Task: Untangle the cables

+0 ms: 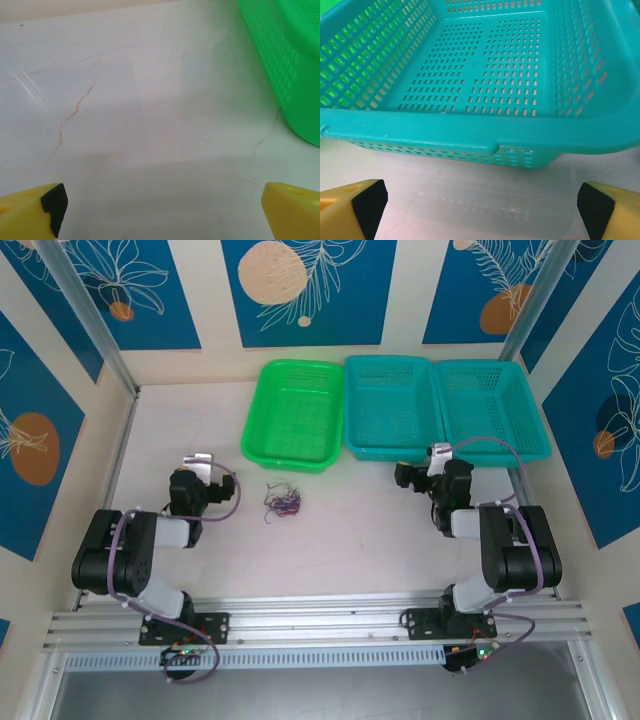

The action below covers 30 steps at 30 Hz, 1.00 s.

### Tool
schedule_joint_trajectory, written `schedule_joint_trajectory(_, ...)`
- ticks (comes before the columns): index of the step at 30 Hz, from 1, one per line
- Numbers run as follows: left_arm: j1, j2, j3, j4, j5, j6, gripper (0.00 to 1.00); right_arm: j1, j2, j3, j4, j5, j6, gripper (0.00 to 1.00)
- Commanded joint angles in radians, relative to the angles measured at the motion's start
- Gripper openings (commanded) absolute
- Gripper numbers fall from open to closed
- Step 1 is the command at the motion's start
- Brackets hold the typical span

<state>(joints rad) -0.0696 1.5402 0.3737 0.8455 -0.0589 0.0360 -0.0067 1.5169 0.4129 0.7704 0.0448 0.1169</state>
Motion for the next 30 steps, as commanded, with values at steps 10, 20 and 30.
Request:
schedule_joint_trajectory(10,0.005,-0.002,0.019,0.004,0.022,0.01,1.0,0.002,0.002,0.013,0.015,-0.002,-0.025,0.99)
schedule_joint_trajectory(20,0.006,-0.002,0.02,0.003,0.022,0.01,1.0,-0.007,-0.001,0.008,0.024,-0.011,-0.016,0.99)
schedule_joint_trajectory(30,-0.007,-0.21,-0.022,-0.106,-0.143,-0.04,1.0,-0.003,-0.555,0.014,-0.497,0.095,0.223,0.99)
